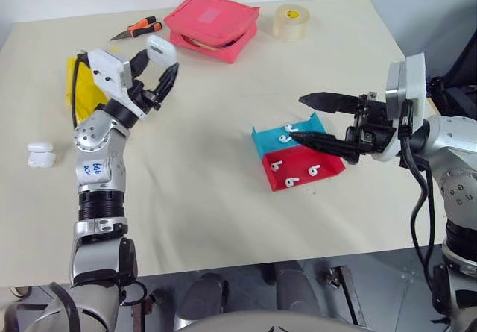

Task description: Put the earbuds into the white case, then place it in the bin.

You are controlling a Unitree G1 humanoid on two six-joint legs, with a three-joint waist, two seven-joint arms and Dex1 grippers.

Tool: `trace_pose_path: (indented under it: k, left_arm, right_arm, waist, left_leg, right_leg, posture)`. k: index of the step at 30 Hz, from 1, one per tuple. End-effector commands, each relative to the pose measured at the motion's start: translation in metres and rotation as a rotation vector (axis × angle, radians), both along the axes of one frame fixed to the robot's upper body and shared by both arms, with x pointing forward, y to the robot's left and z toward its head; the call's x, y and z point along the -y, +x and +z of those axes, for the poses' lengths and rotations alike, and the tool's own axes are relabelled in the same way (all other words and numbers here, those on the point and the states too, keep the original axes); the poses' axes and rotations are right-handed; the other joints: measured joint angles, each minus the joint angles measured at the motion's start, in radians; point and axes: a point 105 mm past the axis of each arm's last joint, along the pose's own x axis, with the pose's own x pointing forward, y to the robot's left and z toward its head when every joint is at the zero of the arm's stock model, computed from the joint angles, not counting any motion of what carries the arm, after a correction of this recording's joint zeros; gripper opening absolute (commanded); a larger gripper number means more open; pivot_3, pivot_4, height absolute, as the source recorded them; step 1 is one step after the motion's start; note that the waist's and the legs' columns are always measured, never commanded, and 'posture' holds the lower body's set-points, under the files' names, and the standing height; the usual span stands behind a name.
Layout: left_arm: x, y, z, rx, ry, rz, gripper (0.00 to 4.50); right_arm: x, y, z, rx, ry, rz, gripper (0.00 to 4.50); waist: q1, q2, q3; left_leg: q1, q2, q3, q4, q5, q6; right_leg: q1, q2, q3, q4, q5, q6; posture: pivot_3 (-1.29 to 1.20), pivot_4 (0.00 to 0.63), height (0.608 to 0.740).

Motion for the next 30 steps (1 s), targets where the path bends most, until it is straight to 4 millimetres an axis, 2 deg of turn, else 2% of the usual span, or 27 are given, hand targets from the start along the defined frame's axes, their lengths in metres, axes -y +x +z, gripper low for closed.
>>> trace_pose_path:
  k: [1, 2, 9, 14, 16, 19, 20, 23, 26, 30]
  left_arm:
    - [-0.032, 0.0, 0.015, 0.036, -0.009, 0.16, 2.75]
    - [-0.037, 0.002, 0.015, 0.024, -0.013, 0.186, 2.75]
    - [-0.09, 0.01, 0.011, -0.054, -0.038, 0.391, 2.75]
    - [-0.116, 0.018, -0.002, -0.138, -0.031, 0.486, 2.75]
    - [-0.121, 0.019, -0.006, -0.158, -0.037, 0.504, 3.49]
    - [-0.118, 0.019, -0.01, -0.17, -0.015, 0.474, 4.41]
    - [-0.116, 0.018, -0.01, -0.164, -0.004, 0.456, 4.49]
    - [-0.107, 0.01, -0.008, -0.133, 0.024, 0.38, 4.49]
    - [-0.091, -0.01, 0.0, -0.036, 0.129, 0.246, 4.49]
    - [-0.083, -0.038, -0.005, -0.02, 0.202, 0.135, 4.49]
  right_arm:
    - [0.008, -0.002, 0.008, 0.014, -0.002, 0.032, 4.3]
    - [0.009, -0.002, 0.008, 0.003, -0.003, 0.04, 4.48]
    - [0.011, 0.007, -0.004, -0.008, -0.08, 0.006, 4.48]
    - [0.009, 0.007, -0.009, -0.02, -0.099, -0.005, 4.48]
    - [0.01, 0.009, -0.01, -0.02, -0.113, -0.015, 4.5]
    - [0.012, 0.011, -0.009, -0.017, -0.118, -0.022, 4.5]
    - [0.012, 0.011, -0.008, -0.016, -0.119, -0.025, 4.5]
    - [0.014, 0.012, -0.007, -0.013, -0.123, -0.027, 4.5]
    - [0.016, 0.016, -0.007, -0.011, -0.126, -0.028, 4.5]
    - [0.018, 0.02, -0.009, -0.009, -0.138, -0.022, 4.5]
  waist:
    - [0.001, 0.0, 0.0]
    - [0.001, 0.0, 0.0]
    - [0.002, 0.0, 0.0]
    - [0.002, 0.0, 0.0]
    - [0.001, 0.0, 0.0]
    - [0.0, 0.0, 0.0]
    - [0.0, 0.0, 0.0]
    - [-0.001, 0.0, 0.0]
    - [-0.003, 0.0, 0.0]
    - [-0.008, 0.0, 0.0]
  left_leg:
    - [0.0, 0.0, 0.0, 0.0, 0.0, 0.0]
    - [0.0, 0.0, 0.0, 0.0, 0.0, 0.0]
    - [0.0, 0.0, 0.0, 0.0, 0.0, 0.0]
    - [0.0, -0.002, 0.0, 0.0, 0.0, 0.0]
    - [0.0, -0.004, 0.0, 0.0, 0.0, 0.0]
    - [0.0, -0.004, 0.0, 0.0, 0.0, 0.0]
    - [0.0, -0.004, 0.0, 0.0, 0.0, 0.0]
    - [0.0, -0.004, 0.0, 0.0, 0.0, 0.0]
    - [0.0, -0.004, 0.001, 0.0, 0.0, 0.0]
    - [0.0, 0.0, 0.002, 0.0, 0.0, -0.001]
  right_leg:
    - [0.0, 0.0, 0.0, 0.0, 0.0, 0.0]
    - [0.0, 0.0, 0.0, 0.0, 0.0, 0.0]
    - [0.0, 0.0, 0.0, 0.0, 0.0, 0.0]
    - [0.0, 0.0, -0.001, 0.0, 0.0, 0.0]
    - [0.0, -0.001, -0.001, 0.0, 0.0, 0.0]
    - [0.0, 0.0, -0.001, 0.001, 0.0, 0.0]
    - [0.0, 0.0, -0.001, 0.001, 0.0, 0.0]
    - [0.0, -0.001, -0.001, 0.001, 0.0, 0.0]
    - [-0.001, -0.001, -0.001, 0.001, 0.0, 0.0]
    - [-0.001, -0.001, -0.002, 0.001, 0.0, -0.001]
  posture:
    - [0.0, 0.15, 0.74]
    - [0.0, 0.15, 0.74]
    - [0.0, 0.15, 0.74]
    - [0.0, 0.15, 0.74]
    - [0.0, 0.15, 0.74]
    - [0.0, 0.15, 0.74]
    - [0.0, 0.15, 0.74]
    - [0.0, 0.15, 0.74]
    - [0.0, 0.15, 0.74]
    - [0.0, 0.15, 0.74]
